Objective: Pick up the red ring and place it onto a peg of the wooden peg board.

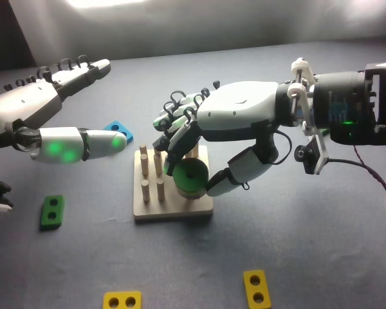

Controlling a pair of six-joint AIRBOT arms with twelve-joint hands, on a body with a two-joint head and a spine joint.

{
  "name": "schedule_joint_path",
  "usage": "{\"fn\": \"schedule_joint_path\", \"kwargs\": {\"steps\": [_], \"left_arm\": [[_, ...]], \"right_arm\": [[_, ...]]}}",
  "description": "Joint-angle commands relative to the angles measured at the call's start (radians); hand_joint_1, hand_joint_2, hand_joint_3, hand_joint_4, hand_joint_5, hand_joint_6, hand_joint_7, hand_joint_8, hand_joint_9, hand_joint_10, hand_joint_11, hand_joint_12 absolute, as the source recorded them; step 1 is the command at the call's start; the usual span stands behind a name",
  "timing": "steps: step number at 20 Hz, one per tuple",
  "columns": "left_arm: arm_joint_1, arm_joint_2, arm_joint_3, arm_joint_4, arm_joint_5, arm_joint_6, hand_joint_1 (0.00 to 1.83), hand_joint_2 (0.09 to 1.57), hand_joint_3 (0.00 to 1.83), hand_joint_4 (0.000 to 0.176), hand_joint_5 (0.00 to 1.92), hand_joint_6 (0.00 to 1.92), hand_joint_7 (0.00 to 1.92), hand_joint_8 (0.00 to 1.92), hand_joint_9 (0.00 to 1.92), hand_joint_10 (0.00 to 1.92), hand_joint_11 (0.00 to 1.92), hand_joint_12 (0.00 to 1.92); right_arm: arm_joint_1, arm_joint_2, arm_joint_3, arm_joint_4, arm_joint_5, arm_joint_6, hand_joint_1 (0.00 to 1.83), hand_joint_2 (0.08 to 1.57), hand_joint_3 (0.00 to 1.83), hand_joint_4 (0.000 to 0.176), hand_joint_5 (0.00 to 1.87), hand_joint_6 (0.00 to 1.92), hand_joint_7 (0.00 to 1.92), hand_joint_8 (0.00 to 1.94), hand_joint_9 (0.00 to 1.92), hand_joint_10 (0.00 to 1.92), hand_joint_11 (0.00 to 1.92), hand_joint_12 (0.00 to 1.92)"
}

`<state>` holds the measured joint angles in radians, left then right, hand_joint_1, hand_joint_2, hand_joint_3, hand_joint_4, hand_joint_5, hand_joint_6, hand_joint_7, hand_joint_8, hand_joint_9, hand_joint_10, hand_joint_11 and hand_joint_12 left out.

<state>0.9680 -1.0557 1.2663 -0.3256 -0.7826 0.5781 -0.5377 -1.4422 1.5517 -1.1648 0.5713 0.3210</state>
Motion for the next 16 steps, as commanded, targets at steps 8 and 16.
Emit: {"fn": "schedule_joint_path", "kwargs": {"steps": [8,16], "left_arm": [[0.008,0.008,0.001,-0.018,-0.129,-0.007,0.38,0.95,0.0,0.175,0.04,0.0,0.0,0.0,0.0,0.0,0.0,0.0],[0.035,0.047,-0.034,-0.044,-0.214,-0.017,0.41,0.95,0.0,0.175,0.04,0.0,0.0,0.0,0.0,0.0,0.0,0.0]], "right_arm": [[0.016,-0.002,-0.013,0.034,0.048,-0.008,0.84,0.91,0.0,0.091,0.09,0.01,0.04,0.0,0.0,0.0,0.0,0.0],[-0.017,0.213,-0.173,0.435,0.106,-0.353,0.85,0.82,0.0,0.134,0.0,0.0,0.0,0.0,0.0,0.0,0.0,0.0]]}}
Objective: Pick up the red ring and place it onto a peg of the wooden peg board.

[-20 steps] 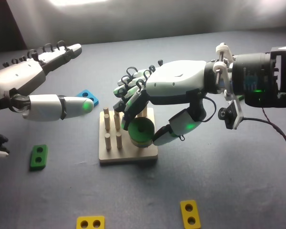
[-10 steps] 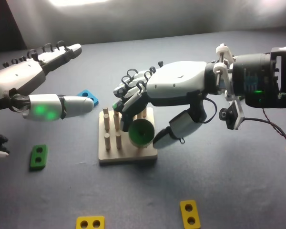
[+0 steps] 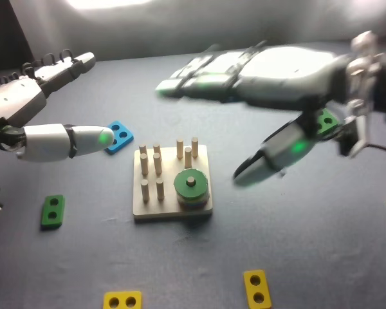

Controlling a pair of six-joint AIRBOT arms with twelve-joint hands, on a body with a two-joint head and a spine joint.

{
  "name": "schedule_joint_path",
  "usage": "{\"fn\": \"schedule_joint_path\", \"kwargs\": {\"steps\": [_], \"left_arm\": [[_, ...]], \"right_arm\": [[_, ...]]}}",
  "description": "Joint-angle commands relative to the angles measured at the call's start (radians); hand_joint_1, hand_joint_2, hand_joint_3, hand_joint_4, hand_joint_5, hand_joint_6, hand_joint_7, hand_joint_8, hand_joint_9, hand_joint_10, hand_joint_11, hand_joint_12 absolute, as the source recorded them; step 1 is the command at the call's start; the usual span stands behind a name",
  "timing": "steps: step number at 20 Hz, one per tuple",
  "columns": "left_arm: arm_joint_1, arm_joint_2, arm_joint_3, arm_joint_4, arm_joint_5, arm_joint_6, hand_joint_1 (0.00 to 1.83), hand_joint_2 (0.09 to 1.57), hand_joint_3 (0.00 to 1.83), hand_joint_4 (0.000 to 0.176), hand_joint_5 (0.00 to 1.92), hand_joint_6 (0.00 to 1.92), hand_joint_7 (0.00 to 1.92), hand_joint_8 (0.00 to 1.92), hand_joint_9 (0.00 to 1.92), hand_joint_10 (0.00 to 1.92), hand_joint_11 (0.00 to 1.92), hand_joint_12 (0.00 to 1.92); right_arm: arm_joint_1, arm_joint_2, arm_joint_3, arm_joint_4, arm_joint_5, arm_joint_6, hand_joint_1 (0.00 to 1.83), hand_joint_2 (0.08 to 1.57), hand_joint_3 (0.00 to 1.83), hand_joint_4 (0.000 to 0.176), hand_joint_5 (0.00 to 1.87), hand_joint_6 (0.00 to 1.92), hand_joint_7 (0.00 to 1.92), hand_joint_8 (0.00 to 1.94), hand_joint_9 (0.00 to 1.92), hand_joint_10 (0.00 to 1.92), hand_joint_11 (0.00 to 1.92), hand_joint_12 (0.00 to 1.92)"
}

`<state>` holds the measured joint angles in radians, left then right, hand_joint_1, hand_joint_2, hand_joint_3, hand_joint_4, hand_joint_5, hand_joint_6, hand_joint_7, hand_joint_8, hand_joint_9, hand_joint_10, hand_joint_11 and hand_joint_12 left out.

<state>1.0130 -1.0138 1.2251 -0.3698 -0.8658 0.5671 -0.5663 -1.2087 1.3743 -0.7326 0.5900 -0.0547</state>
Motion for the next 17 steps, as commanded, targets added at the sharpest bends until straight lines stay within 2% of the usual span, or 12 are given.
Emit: {"fn": "schedule_joint_path", "kwargs": {"steps": [1,2,3,4,5,6,9,10,12,13,16,17], "left_arm": [[-0.004,0.017,-0.004,0.0,-0.161,-0.016,0.4,0.93,0.0,0.163,0.04,0.0,0.0,0.0,0.0,0.0,0.0,0.0],[0.002,0.034,-0.019,0.0,-0.201,-0.026,0.4,0.93,0.0,0.167,0.04,0.0,0.0,0.0,0.0,0.0,0.0,0.0],[0.007,0.051,-0.035,0.0,-0.236,-0.033,0.42,0.94,0.0,0.174,0.04,0.0,0.0,0.0,0.0,0.0,0.0,0.0],[0.014,0.069,-0.052,0.0,-0.278,-0.038,0.39,0.94,0.0,0.17,0.03,0.0,0.0,0.0,0.0,0.0,0.0,0.0],[0.025,0.096,-0.079,0.0,-0.337,-0.04,0.38,0.95,0.0,0.168,0.03,0.0,0.0,0.0,0.0,0.0,0.0,0.0],[0.037,0.127,-0.108,0.0,-0.397,-0.04,0.36,0.97,0.01,0.13,0.02,0.0,0.0,0.0,0.0,0.0,0.0,0.0],[0.065,0.198,-0.169,0.001,-0.537,-0.039,0.47,1.03,0.01,0.128,0.0,0.0,0.0,0.0,0.0,0.0,0.0,0.0],[0.08,0.23,-0.195,0.001,-0.591,-0.034,0.45,1.03,0.0,0.155,0.0,0.0,0.01,0.0,0.0,0.0,0.0,0.0],[0.103,0.276,-0.232,0.001,-0.667,-0.022,0.35,1.02,0.0,0.133,0.0,0.0,0.03,0.01,0.02,0.01,0.0,0.0],[0.113,0.298,-0.25,0.005,-0.7,-0.019,0.44,1.02,0.0,0.153,0.03,0.01,0.05,0.01,0.02,0.01,0.02,0.01],[0.117,0.336,-0.278,0.035,-0.745,-0.015,0.36,1.11,0.02,0.152,0.01,0.0,0.06,0.0,0.01,0.0,0.03,0.03],[0.115,0.345,-0.282,0.046,-0.753,-0.015,0.53,1.14,0.02,0.157,0.02,0.01,0.03,0.01,0.0,0.0,0.0,0.0]], "right_arm": [[-0.003,0.016,-0.014,0.093,0.119,-0.033,0.76,0.82,0.0,0.142,0.0,0.0,0.0,0.0,0.0,0.0,0.0,0.0],[-0.022,0.055,-0.037,0.197,0.165,-0.091,0.79,0.82,0.0,0.149,0.0,0.0,0.0,0.0,0.0,0.0,0.0,0.0],[-0.038,0.089,-0.057,0.274,0.208,-0.133,0.82,0.84,0.0,0.106,0.0,0.0,0.0,0.0,0.0,0.0,0.0,0.0],[-0.053,0.12,-0.075,0.341,0.251,-0.168,0.73,0.84,0.0,0.124,0.0,0.0,0.0,0.0,0.0,0.0,0.0,0.0],[-0.067,0.151,-0.095,0.406,0.308,-0.205,0.63,0.87,0.0,0.079,0.0,0.0,0.0,0.0,0.0,0.0,0.0,0.0],[-0.081,0.182,-0.115,0.465,0.365,-0.236,0.6,0.89,0.01,0.092,0.0,0.0,0.0,0.0,0.0,0.0,0.0,0.0],[-0.114,0.248,-0.162,0.578,0.505,-0.295,0.47,0.86,0.0,0.06,0.0,0.0,0.0,0.0,0.0,0.0,0.0,0.0],[-0.128,0.273,-0.18,0.615,0.558,-0.313,0.51,0.85,0.0,0.071,0.0,0.0,0.0,0.0,0.0,0.0,0.0,0.0],[-0.149,0.309,-0.204,0.668,0.635,-0.347,0.5,0.96,0.04,0.124,0.0,0.0,0.0,0.0,0.0,0.0,0.0,0.0],[-0.16,0.328,-0.216,0.692,0.671,-0.363,0.6,1.09,0.1,0.162,0.0,0.0,0.0,0.0,0.0,0.0,0.0,0.0],[-0.181,0.379,-0.248,0.737,0.755,-0.397,0.33,1.29,0.08,0.165,0.0,0.0,0.0,0.0,0.0,0.0,0.0,0.0],[-0.186,0.397,-0.261,0.746,0.78,-0.411,0.41,1.24,0.03,0.102,0.0,0.0,0.0,0.0,0.0,0.0,0.0,0.0]]}}
